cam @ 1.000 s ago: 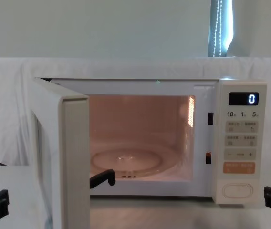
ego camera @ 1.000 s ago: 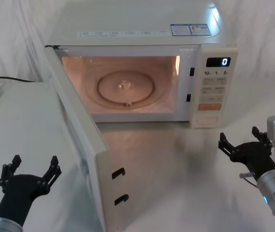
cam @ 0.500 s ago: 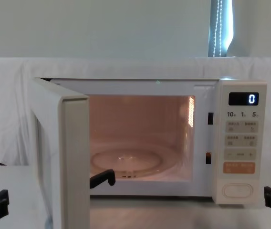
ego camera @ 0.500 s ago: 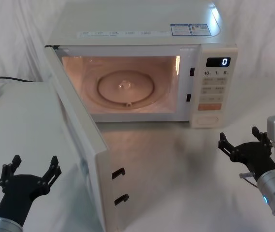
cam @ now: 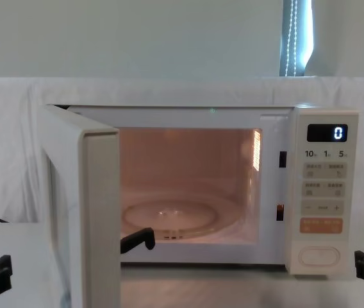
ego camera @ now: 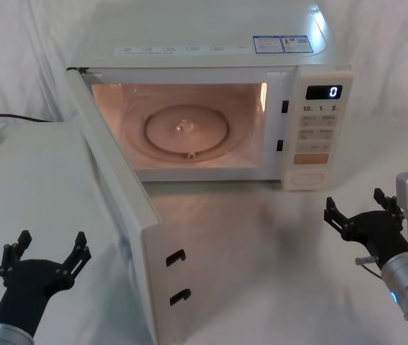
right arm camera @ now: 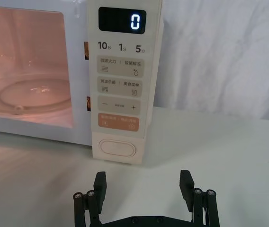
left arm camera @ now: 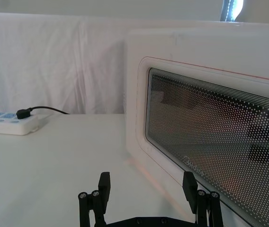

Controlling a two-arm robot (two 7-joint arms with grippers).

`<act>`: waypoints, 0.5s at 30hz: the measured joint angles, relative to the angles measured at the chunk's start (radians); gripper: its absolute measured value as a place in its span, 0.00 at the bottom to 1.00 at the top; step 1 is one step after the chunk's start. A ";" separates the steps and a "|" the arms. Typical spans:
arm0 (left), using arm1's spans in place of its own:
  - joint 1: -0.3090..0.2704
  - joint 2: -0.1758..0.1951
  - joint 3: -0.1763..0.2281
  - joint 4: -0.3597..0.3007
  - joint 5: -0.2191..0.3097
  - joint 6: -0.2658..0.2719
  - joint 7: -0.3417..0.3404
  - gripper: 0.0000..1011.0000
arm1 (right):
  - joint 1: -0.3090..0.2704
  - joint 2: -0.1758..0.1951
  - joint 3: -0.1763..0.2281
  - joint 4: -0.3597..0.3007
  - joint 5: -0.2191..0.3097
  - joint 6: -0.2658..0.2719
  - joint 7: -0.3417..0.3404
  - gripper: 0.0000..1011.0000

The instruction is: Press the button to open the microwave door with one hand; close the microwave door with the other hand.

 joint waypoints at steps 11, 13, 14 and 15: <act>0.000 0.000 0.000 0.000 0.000 0.000 0.000 0.99 | 0.000 0.000 0.000 0.000 0.000 0.000 0.000 0.99; 0.000 0.000 0.000 0.000 0.000 0.000 0.000 0.98 | 0.000 0.000 0.000 0.000 0.000 0.000 0.000 0.99; 0.000 0.000 0.000 0.000 0.000 0.000 0.000 0.95 | 0.000 0.000 0.000 0.000 0.000 0.000 0.000 0.99; 0.000 0.000 0.000 0.000 0.000 0.000 0.000 0.93 | 0.000 0.000 0.000 0.000 0.000 0.000 0.000 0.99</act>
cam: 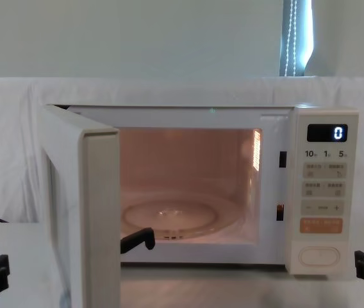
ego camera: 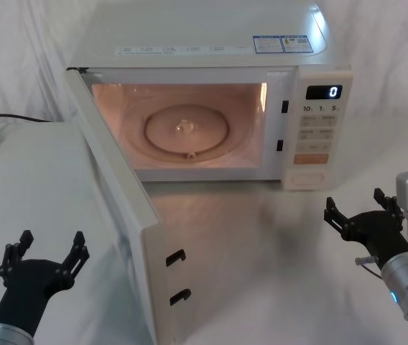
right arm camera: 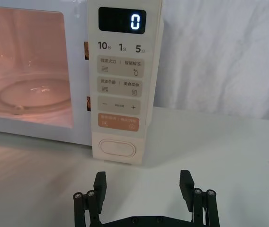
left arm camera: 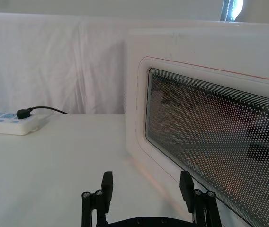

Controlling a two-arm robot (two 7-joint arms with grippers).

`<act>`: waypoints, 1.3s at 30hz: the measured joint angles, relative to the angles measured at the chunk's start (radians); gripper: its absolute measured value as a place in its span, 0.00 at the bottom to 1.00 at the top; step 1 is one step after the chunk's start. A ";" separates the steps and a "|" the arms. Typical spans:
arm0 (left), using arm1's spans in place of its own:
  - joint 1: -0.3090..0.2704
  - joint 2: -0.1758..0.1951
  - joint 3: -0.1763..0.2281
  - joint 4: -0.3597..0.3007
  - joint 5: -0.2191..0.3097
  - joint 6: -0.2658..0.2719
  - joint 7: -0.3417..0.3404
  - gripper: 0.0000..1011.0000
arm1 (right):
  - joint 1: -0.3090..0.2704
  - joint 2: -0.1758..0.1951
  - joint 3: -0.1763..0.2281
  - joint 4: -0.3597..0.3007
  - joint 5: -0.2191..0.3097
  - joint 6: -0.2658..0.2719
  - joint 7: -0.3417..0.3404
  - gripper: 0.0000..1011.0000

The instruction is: Press the button to open the microwave door with one hand; close the microwave door with the other hand.

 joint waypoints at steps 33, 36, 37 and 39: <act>-0.001 -0.015 -0.013 -0.007 0.002 0.015 -0.007 0.00 | 0.000 0.000 0.000 0.000 0.000 0.000 0.000 0.99; 0.001 -0.016 -0.033 -0.028 -0.025 0.046 -0.038 0.00 | 0.000 0.000 0.000 0.000 0.000 0.000 0.000 0.99; 0.001 -0.015 -0.037 -0.034 -0.032 0.054 -0.045 0.00 | 0.000 0.000 0.000 0.000 0.000 0.000 0.000 0.99; 0.002 -0.009 -0.053 -0.050 -0.058 0.077 -0.074 0.00 | 0.000 0.000 0.000 0.000 0.000 0.000 0.000 0.99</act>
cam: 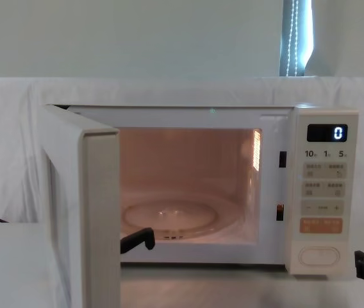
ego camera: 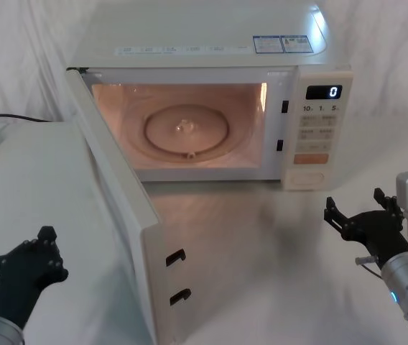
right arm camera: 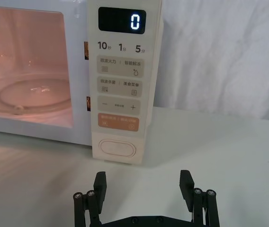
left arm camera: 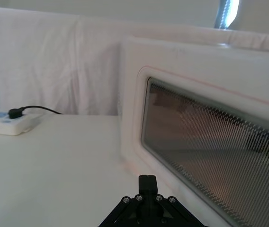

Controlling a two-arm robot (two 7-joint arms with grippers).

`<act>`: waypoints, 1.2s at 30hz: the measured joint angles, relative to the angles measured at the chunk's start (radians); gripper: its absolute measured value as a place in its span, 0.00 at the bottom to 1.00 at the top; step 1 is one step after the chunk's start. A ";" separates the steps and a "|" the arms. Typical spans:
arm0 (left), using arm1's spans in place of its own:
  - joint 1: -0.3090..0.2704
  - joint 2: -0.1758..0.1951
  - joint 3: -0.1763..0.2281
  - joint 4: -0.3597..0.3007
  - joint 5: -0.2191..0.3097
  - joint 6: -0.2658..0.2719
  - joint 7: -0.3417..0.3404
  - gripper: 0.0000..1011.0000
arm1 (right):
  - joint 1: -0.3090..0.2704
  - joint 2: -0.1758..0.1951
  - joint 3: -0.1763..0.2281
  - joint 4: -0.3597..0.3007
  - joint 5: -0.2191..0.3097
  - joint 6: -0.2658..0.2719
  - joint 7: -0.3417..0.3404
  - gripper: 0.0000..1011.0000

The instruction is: Press the button to open the microwave door with one hand; close the microwave door with the other hand.

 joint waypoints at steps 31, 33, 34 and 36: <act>-0.118 0.144 -0.052 -0.098 -0.397 0.273 -0.201 0.00 | 0.000 0.000 0.000 0.000 0.000 0.000 0.000 0.99; -0.129 0.145 -0.037 -0.087 -0.399 0.273 -0.193 0.00 | 0.000 0.000 0.000 0.000 0.000 0.000 0.000 0.99; -0.133 0.144 -0.031 -0.084 -0.399 0.273 -0.190 0.00 | 0.000 0.000 0.000 0.000 0.000 0.000 0.000 0.99; -0.143 0.142 -0.021 -0.077 -0.399 0.273 -0.181 0.00 | 0.000 0.000 0.000 0.000 0.000 0.000 0.000 0.99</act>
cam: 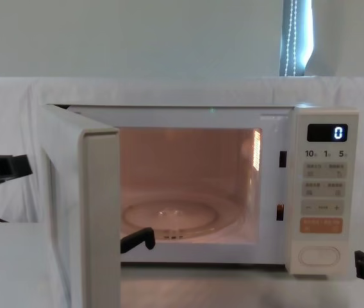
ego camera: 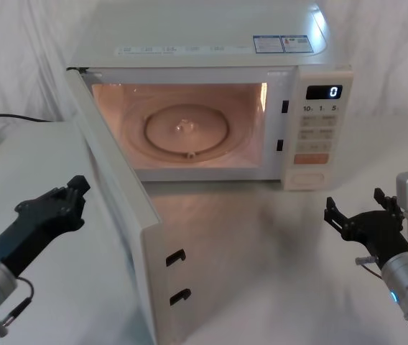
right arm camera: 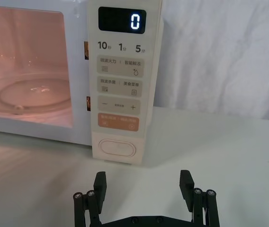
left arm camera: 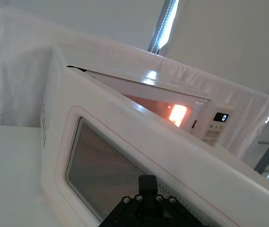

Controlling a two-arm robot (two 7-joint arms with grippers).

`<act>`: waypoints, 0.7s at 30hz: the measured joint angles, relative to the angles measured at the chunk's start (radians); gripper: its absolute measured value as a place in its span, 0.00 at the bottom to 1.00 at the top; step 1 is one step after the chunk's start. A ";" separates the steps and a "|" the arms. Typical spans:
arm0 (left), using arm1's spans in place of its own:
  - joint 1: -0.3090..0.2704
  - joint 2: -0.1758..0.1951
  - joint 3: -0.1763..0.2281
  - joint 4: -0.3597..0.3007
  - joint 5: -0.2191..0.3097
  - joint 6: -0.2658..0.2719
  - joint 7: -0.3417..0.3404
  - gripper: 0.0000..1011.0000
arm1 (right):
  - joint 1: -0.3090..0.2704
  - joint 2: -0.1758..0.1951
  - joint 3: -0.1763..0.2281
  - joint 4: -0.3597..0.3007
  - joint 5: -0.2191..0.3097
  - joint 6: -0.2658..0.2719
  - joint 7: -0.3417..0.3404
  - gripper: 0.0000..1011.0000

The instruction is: Press the button to open the microwave door with one hand; close the microwave door with the other hand.

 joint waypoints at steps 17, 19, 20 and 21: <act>-0.127 -0.031 0.144 0.074 0.038 -0.045 0.086 0.00 | 0.000 0.000 0.000 0.000 0.000 0.000 0.000 0.99; -0.139 -0.034 0.160 0.081 0.038 -0.048 0.091 0.00 | 0.000 0.000 0.000 0.000 0.000 0.000 0.000 0.99; -0.145 -0.035 0.166 0.084 0.039 -0.049 0.093 0.00 | 0.000 0.000 0.000 0.000 0.000 0.000 0.000 0.99; -0.149 -0.036 0.171 0.086 0.039 -0.050 0.096 0.00 | 0.000 0.000 0.000 0.000 0.000 0.000 0.000 0.99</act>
